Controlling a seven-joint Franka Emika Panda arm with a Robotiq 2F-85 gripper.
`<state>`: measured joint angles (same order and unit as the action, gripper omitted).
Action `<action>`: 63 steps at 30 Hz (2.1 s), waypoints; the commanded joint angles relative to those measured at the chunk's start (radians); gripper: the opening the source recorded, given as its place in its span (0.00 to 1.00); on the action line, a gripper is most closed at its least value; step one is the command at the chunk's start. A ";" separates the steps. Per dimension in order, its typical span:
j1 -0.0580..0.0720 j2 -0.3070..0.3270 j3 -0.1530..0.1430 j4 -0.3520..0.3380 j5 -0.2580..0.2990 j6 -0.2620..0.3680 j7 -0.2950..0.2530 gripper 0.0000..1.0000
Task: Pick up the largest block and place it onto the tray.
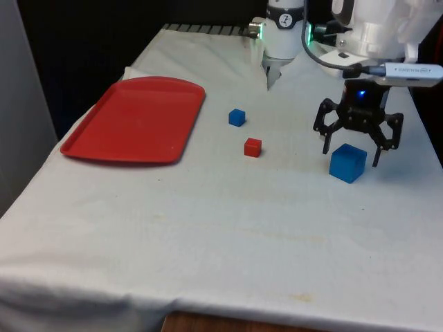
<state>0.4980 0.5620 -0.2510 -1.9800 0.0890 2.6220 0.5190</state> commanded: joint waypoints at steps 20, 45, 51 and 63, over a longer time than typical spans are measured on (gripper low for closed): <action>0.004 0.017 0.005 -0.023 -0.016 0.040 0.087 0.22; 0.006 -0.079 -0.038 -0.044 -0.023 -0.038 0.098 0.03; 0.007 -0.119 -0.041 -0.042 -0.029 -0.079 0.114 0.03; 0.002 -0.198 -0.066 -0.047 -0.040 -0.155 0.120 0.03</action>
<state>0.4960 0.3730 -0.3090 -2.0200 0.0600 2.4690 0.6280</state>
